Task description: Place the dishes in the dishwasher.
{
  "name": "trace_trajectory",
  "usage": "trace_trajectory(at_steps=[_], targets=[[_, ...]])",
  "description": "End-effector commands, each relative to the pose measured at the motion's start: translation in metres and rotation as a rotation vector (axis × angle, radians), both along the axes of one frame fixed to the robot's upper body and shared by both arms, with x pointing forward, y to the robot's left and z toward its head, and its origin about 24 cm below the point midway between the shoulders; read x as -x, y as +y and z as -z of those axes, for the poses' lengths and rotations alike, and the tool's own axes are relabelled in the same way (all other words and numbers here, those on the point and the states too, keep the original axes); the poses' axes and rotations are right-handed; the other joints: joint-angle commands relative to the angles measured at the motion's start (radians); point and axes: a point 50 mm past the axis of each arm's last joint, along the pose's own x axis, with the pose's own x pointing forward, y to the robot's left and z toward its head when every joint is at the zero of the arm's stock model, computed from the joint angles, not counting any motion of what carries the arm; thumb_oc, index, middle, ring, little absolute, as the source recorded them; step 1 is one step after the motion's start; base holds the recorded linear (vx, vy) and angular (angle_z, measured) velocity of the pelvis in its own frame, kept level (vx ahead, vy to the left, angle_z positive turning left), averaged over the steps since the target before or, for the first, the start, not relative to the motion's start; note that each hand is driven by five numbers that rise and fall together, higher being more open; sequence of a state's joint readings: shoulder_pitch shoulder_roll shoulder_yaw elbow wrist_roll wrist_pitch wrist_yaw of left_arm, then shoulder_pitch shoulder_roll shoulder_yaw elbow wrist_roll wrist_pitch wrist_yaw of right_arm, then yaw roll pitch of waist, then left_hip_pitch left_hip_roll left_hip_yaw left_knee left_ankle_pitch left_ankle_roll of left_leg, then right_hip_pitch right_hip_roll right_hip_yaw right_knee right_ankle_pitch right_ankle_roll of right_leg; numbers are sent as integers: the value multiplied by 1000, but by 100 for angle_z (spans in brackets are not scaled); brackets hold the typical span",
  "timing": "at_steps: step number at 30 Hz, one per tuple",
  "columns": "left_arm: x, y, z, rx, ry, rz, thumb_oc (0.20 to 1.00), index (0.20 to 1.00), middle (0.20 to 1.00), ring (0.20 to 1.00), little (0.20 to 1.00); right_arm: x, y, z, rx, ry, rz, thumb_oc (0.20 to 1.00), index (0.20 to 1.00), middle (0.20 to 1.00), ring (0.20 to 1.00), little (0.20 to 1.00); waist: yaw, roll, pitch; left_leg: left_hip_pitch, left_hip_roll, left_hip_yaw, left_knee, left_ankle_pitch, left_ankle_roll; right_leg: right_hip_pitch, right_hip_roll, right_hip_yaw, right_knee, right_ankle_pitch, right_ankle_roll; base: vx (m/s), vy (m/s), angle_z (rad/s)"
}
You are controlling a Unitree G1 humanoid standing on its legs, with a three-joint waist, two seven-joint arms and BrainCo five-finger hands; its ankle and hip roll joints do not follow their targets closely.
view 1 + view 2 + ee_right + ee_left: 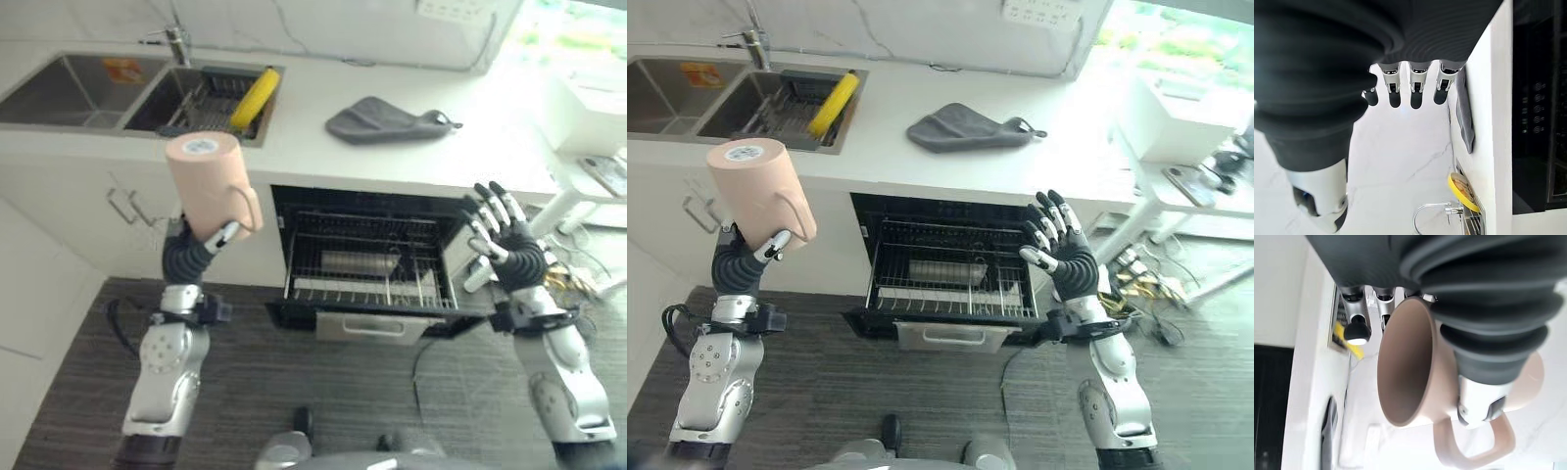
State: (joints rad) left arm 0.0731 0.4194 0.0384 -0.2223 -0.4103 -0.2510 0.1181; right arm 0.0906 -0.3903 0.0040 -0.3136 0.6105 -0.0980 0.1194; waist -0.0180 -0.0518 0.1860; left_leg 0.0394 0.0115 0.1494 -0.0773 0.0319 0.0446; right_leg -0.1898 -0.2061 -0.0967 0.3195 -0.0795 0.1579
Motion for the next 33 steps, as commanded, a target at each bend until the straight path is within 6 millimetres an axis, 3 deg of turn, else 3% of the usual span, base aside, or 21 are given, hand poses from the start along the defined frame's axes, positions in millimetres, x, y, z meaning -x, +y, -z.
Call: trace_trajectory(at_steps=[1, 2, 5, 12, 14, 17, 19, 21, 22, 25, 33], targets=[[-2, 0, -39, -74, -186, -29, 200, 200, 200, 200, 200, -10, -2, -28, -35, -161, 9, 1000, 1000, 1000, 1000, 1000, 9, 15, -31, 47, 60, -43, -10, -32, -73, 189, 9, -50, -319, 207, 4, 14, -419, 12], [-3, -2, -41, -80, -191, -24, 200, 200, 200, 200, 200, -11, -2, -30, -35, -163, 13, 1000, 1000, 1000, 1000, 1000, 3, 17, -28, 51, 68, -42, -10, -36, -74, 191, 13, -36, -324, 200, 8, -5, -413, 2], [-4, -7, -41, -82, -194, -14, 200, 200, 200, 200, 200, -16, -3, -35, -8, -148, 10, 1000, 1000, 1000, 1000, 1000, 8, 10, -52, 52, 106, -13, -10, -29, -97, 243, 28, -81, -407, 183, 11, -45, -351, 33], [-11, -17, -30, -126, -126, 62, 200, 200, 200, 200, 200, -22, 3, -35, 54, -100, -61, 1000, 1000, 1000, 1000, 1000, -13, 35, -76, 47, 191, 47, -10, 19, -153, 283, 80, -107, -407, 117, -39, -60, -229, 6], [-13, -23, -25, -144, -88, 167, 200, 200, 200, 200, 200, -22, 2, -35, 60, -89, -105, 1000, 1000, 1000, 1000, 1000, -19, 42, -78, 48, 195, 45, -10, 21, -156, 288, 84, -105, -407, 111, -43, -61, -11, 4], [-23, -53, -8, -115, 59, 566, 200, 200, 200, 200, 200, -33, 7, -33, 78, -75, -265, 1000, 1000, 1000, 1000, 1000, -28, 60, -88, 59, 198, 52, -10, 17, -163, 297, 76, -114, -407, 106, -34, -41, 80, -3], [-25, -64, -3, -76, 95, 687, 200, 200, 200, 200, 200, -37, 10, -33, 79, -73, -298, 1000, 1000, 1000, 1000, 1000, -27, 64, -95, 67, 194, 54, -10, 10, -162, 301, 69, -118, -407, 107, -29, -1, 102, -15], [-22, -84, 9, -48, 193, 961, 200, 200, 200, 200, 200, -42, 12, -33, 56, -64, -368, 1000, 1000, 1000, 1000, 1000, -26, 65, -104, 77, 186, 52, -10, -3, -161, 306, 59, -122, -407, 109, -21, 4, 111, -8], [-21, -85, 10, -49, 197, 986, 200, 200, 200, 200, 200, -43, 12, -33, 56, -65, -374, 1000, 1000, 1000, 1000, 1000, -25, 65, -105, 78, 185, 52, -10, -5, -160, 306, 59, -122, -407, 109, -20, 4, 85, 2], [-11, -99, 17, 3, 276, 1271, 200, 200, 200, 200, 200, -47, 16, -30, 13, -41, -481, 1000, 1000, 1000, 1000, 1000, -24, 66, -116, 91, 173, 50, -10, -21, -156, 311, 50, -120, -407, 110, -10, 14, 88, 1], [-1, -114, 20, 105, 288, 1513, 200, 200, 200, 200, 200, -57, 22, -27, -2, -59, -525, 1000, 1000, 1000, 1000, 1000, -17, 59, -129, 103, 162, 46, -10, -40, -149, 316, 41, -110, -407, 108, -6, 5, 39, 0]])
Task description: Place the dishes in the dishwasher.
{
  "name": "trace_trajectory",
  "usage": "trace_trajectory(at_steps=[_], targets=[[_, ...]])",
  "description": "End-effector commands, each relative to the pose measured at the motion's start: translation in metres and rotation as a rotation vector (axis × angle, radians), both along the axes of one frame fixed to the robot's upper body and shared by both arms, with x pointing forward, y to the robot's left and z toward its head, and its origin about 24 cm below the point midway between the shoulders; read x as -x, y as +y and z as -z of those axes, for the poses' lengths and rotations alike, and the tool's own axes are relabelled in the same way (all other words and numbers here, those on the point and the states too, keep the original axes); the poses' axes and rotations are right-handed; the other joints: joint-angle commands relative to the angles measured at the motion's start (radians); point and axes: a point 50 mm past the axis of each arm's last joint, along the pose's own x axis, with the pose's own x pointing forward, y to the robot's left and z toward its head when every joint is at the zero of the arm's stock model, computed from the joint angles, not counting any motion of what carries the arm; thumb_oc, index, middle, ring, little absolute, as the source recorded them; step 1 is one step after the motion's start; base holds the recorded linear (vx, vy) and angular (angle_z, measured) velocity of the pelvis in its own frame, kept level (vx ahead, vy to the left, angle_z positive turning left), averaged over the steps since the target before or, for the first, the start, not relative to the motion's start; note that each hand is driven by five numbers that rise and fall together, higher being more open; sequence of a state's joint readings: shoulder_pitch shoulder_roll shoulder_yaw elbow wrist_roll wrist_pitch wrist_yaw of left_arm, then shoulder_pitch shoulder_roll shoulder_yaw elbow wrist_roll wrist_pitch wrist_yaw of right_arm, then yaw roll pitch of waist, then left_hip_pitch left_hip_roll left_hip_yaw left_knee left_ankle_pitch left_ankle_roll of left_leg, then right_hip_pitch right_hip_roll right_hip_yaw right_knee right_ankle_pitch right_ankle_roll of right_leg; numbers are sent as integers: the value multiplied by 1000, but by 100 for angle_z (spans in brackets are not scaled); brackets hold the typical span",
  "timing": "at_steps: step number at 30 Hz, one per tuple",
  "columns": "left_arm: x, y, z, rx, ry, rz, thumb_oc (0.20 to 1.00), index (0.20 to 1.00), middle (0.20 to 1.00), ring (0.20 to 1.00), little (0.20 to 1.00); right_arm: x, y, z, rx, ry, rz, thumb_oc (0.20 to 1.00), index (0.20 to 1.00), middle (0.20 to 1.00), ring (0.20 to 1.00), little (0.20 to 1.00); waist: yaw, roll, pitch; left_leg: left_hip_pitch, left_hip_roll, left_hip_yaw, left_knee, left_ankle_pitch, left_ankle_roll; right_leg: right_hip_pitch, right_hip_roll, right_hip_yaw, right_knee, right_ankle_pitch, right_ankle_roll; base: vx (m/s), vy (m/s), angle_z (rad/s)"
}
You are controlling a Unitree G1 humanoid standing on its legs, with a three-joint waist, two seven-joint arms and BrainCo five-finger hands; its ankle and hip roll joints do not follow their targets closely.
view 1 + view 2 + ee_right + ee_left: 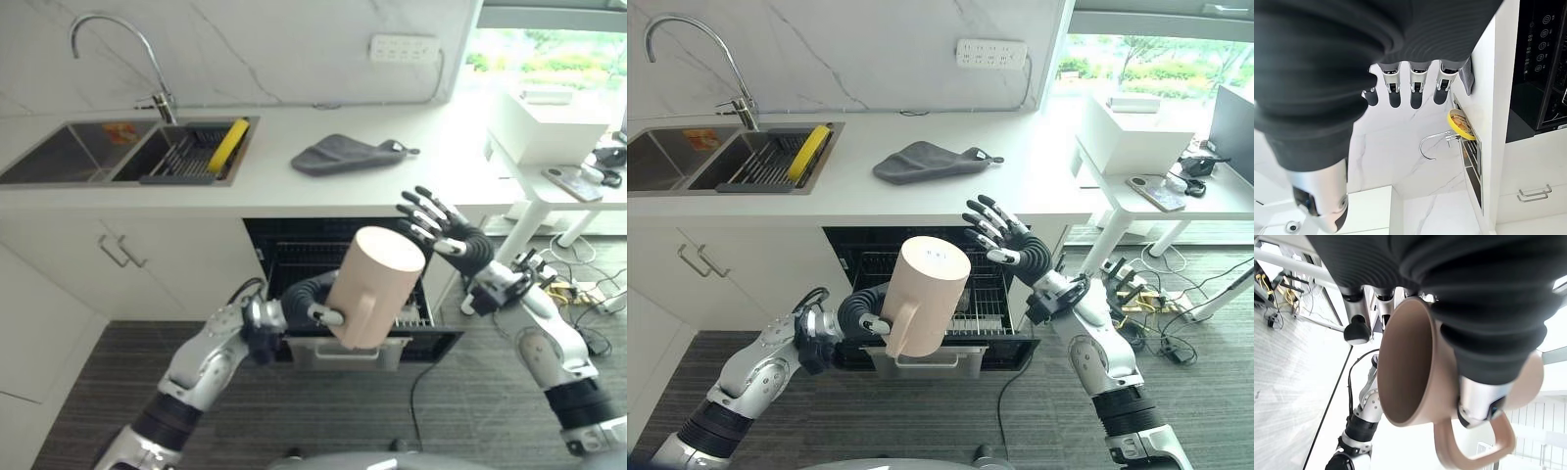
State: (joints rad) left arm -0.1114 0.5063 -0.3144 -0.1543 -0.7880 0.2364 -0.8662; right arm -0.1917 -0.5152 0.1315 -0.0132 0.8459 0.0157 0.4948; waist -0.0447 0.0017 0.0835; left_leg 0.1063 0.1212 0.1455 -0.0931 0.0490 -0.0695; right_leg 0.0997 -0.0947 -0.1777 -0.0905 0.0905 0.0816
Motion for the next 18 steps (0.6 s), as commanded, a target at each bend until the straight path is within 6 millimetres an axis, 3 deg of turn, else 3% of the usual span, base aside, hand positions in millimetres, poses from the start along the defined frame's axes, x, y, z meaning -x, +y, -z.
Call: trace_trajectory(at_steps=[1, 9, 18], targets=[[-5, -7, -19, 137, -38, 85, 200, 200, 200, 200, 200, -10, 5, -31, -32, -136, -57, 1000, 1000, 1000, 1000, 1000, 11, 5, -27, 36, 51, 50, 6, -57, -34, 27, -71, -29, 3, -62, 70, 0, 0, 0], [-12, -8, -23, 245, 7, 16, 200, 200, 200, 200, 200, -7, 13, -34, -1, -172, -110, 1000, 1000, 1000, 1000, 1000, 9, -2, -32, 40, 52, 50, 6, -60, -34, 30, -71, -27, 3, -65, 67, 0, 0, 0], [-18, 7, -9, 253, 69, -131, 200, 200, 200, 200, 200, 8, 25, -45, -157, -200, -332, 1000, 1000, 1000, 1000, 1000, 18, -7, -44, 40, 49, 45, 6, -61, -31, 35, -58, -28, 3, -76, 60, 0, 0, 0]])
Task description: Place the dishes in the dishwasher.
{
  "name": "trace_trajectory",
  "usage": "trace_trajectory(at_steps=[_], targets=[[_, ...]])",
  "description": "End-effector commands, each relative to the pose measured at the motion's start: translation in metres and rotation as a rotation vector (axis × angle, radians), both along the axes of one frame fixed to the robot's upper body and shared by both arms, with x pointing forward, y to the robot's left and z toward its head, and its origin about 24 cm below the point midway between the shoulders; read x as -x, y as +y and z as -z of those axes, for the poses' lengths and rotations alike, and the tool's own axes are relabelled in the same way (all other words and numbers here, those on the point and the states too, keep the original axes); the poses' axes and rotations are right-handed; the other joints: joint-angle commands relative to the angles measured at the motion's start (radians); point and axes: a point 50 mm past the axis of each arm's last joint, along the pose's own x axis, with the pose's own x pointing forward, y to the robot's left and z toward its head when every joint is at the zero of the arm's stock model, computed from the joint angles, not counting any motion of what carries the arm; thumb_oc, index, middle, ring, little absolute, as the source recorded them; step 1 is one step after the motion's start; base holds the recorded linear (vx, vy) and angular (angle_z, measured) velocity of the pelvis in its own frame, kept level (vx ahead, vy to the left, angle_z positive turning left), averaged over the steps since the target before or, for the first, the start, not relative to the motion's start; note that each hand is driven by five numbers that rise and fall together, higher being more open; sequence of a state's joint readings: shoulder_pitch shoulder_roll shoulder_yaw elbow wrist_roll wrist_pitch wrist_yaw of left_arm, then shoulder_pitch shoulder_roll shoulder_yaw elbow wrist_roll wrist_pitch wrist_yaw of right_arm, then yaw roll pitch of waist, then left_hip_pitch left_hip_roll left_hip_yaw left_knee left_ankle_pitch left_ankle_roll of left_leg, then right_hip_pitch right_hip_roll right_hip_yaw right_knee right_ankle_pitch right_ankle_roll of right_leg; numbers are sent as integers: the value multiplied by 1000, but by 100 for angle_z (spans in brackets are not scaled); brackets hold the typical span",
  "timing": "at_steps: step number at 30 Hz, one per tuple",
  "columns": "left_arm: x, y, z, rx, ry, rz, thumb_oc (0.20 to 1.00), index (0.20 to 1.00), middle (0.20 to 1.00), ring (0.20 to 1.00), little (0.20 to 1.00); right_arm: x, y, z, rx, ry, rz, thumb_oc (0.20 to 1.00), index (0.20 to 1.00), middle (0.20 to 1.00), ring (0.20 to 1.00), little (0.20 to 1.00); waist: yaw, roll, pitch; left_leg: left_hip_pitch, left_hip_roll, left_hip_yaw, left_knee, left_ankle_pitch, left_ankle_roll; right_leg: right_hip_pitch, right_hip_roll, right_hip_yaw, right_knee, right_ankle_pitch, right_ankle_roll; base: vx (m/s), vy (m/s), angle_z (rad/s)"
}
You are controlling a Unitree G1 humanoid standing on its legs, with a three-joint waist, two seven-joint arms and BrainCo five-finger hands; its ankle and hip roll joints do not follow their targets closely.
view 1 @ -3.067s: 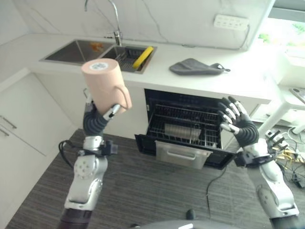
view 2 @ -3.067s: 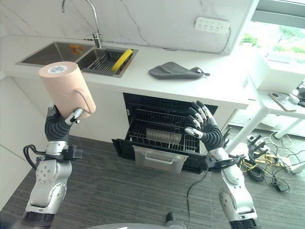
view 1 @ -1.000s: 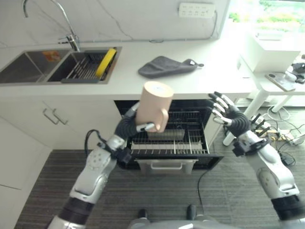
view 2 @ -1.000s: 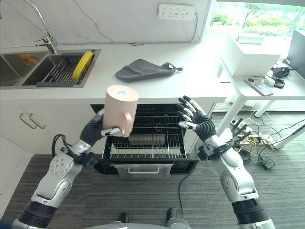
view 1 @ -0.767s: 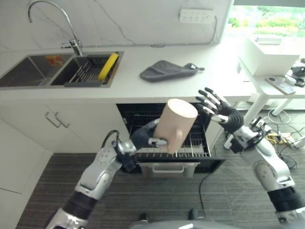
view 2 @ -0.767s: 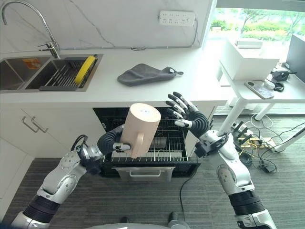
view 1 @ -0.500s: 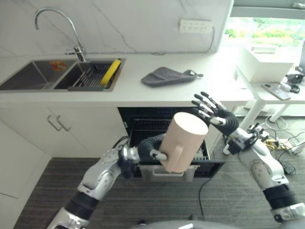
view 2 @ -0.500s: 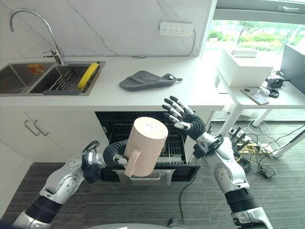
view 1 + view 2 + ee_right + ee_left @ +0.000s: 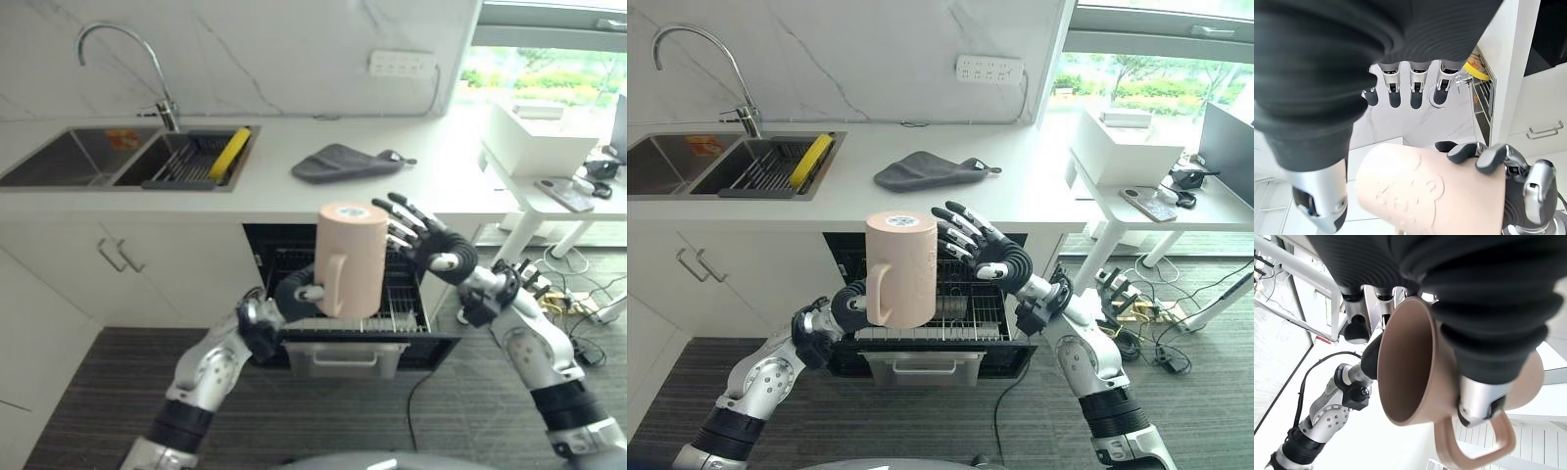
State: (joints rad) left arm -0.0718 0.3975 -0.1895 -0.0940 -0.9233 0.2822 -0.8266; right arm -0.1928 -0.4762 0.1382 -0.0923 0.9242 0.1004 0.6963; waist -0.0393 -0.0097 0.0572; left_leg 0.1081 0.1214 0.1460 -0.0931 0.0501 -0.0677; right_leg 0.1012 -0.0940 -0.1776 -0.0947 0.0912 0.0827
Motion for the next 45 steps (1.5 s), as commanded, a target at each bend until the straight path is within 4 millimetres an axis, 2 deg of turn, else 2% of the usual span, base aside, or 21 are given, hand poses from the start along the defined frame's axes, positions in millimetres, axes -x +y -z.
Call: trace_trajectory(at_steps=[1, 7, 18, 31, 45], targets=[[-11, -2, -11, 27, -57, -6, 200, 200, 200, 200, 200, -4, 2, -34, -84, -147, -51, 1000, 1000, 1000, 1000, 1000, 12, 4, -18, 39, 49, 46, 6, -63, -34, 35, -59, -29, 7, -77, 59, 0, 0, 0], [-11, 4, -3, -64, -73, -27, 200, 200, 200, 200, 200, -3, 6, -35, -58, -132, -66, 1000, 1000, 1000, 1000, 1000, 12, 5, -20, 39, 49, 48, 6, -60, -32, 35, -57, -26, 7, -76, 58, 0, 0, 0], [-12, 5, -8, -176, -137, -21, 200, 200, 200, 200, 200, -8, 11, -24, 2, -36, -72, 1000, 1000, 1000, 1000, 1000, 13, 5, -15, 41, 53, 50, 6, -56, -33, 38, -56, -27, 7, -74, 59, 0, 0, 0], [-13, 1, -12, -175, -159, -23, 200, 200, 200, 200, 200, -6, 25, -20, 85, -40, -103, 1000, 1000, 1000, 1000, 1000, 13, 5, -9, 46, 53, 55, 6, -54, -31, 43, -56, -23, 7, -75, 57, 0, 0, 0], [-13, 0, -12, -177, -163, -19, 200, 200, 200, 200, 200, -5, 31, -23, 138, -78, -114, 1000, 1000, 1000, 1000, 1000, 14, 2, -6, 48, 49, 54, 6, -56, -29, 45, -54, -21, 7, -76, 55, 0, 0, 0]])
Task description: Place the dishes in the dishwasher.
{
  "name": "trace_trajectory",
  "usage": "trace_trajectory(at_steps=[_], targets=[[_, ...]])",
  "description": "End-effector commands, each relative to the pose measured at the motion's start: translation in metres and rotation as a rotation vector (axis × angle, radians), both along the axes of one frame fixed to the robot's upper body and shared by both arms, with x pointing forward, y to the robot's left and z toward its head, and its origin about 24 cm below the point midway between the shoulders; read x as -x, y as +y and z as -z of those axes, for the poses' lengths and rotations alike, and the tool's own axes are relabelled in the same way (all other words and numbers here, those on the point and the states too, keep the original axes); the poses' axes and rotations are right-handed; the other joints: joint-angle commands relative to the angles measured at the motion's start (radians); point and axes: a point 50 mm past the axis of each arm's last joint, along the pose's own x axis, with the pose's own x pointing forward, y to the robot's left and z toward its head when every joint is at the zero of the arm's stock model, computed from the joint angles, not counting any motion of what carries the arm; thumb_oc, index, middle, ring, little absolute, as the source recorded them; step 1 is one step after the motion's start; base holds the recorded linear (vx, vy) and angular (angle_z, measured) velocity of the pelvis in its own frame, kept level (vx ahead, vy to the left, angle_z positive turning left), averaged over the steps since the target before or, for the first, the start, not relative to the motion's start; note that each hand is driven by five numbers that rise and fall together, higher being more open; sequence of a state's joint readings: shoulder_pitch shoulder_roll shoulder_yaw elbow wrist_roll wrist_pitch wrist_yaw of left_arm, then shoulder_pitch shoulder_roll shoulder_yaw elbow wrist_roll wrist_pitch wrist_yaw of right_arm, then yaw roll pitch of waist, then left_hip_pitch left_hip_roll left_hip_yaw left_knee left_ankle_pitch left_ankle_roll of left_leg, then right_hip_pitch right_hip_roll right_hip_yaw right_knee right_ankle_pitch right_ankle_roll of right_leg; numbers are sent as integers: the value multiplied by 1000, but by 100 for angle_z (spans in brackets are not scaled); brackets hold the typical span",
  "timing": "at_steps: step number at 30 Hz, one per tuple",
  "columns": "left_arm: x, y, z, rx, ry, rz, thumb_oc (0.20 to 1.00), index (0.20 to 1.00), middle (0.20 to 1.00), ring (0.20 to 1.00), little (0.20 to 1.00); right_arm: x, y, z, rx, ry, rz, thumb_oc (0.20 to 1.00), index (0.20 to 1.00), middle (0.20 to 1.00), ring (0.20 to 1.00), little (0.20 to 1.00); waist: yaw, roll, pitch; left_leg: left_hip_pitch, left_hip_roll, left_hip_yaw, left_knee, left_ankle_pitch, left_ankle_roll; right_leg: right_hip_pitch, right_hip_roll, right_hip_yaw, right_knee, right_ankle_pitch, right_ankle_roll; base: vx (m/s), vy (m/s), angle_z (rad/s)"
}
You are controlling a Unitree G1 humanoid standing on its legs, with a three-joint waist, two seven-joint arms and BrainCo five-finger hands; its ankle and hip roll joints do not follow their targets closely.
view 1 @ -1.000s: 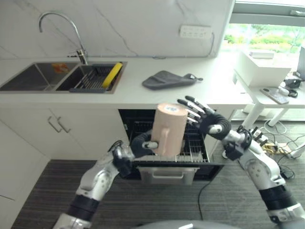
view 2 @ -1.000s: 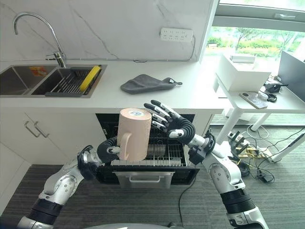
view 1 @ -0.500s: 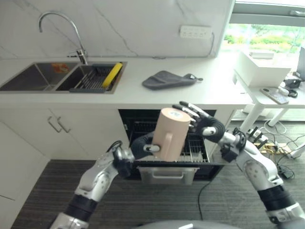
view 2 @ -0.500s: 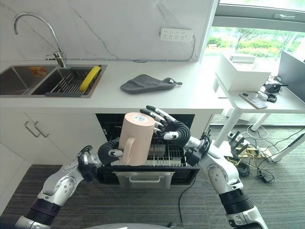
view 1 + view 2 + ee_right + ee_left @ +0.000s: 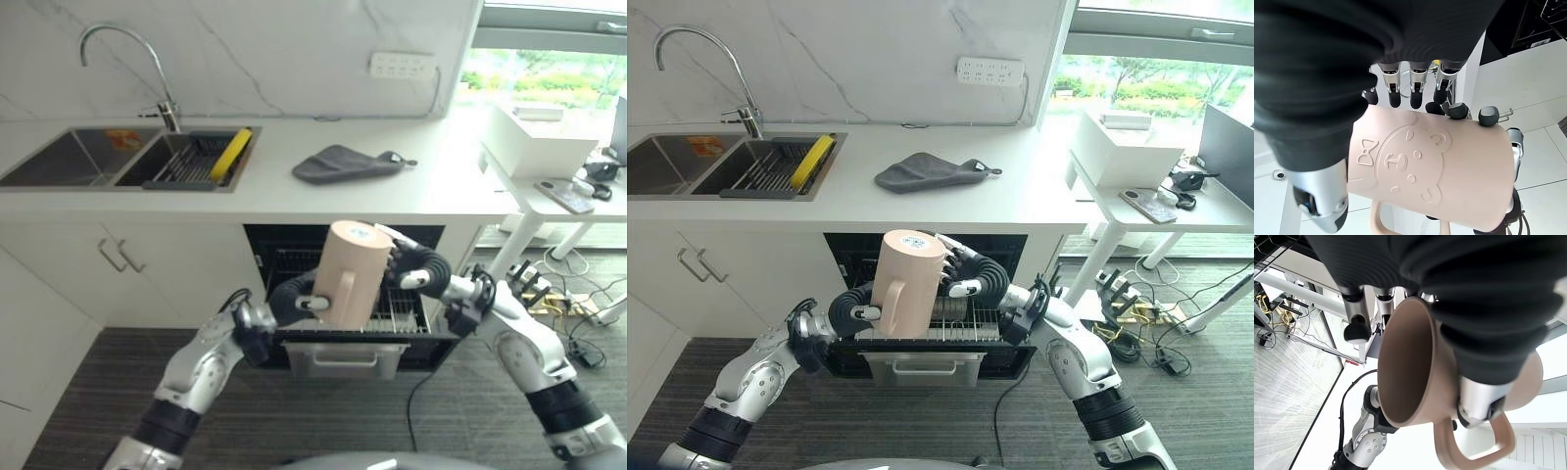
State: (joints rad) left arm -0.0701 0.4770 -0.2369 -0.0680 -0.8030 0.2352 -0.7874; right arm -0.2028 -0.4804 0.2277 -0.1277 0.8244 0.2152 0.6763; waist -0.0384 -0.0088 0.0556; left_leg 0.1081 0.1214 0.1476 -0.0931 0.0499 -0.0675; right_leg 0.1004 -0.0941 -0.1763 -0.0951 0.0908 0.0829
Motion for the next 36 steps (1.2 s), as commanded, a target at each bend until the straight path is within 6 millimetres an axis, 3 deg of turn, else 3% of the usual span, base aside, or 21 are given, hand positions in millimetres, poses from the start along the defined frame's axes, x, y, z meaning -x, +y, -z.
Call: trace_trajectory(at_steps=[1, 36], targets=[[-13, -12, -24, 16, -146, 32, 200, 200, 200, 200, 200, -10, 9, -37, -21, -161, -26, 1000, 1000, 1000, 1000, 1000, 13, 0, -5, 49, 49, 53, 6, -56, -29, 46, -54, -21, 8, -76, 55, 0, 0, 0], [-12, -24, -26, 18, -155, 63, 200, 200, 200, 200, 200, -8, 37, -41, -38, -171, -111, 1000, 1000, 1000, 1000, 1000, 19, 3, -5, 51, 49, 58, 6, -56, -27, 49, -54, -29, 8, -77, 53, 0, 0, 0]])
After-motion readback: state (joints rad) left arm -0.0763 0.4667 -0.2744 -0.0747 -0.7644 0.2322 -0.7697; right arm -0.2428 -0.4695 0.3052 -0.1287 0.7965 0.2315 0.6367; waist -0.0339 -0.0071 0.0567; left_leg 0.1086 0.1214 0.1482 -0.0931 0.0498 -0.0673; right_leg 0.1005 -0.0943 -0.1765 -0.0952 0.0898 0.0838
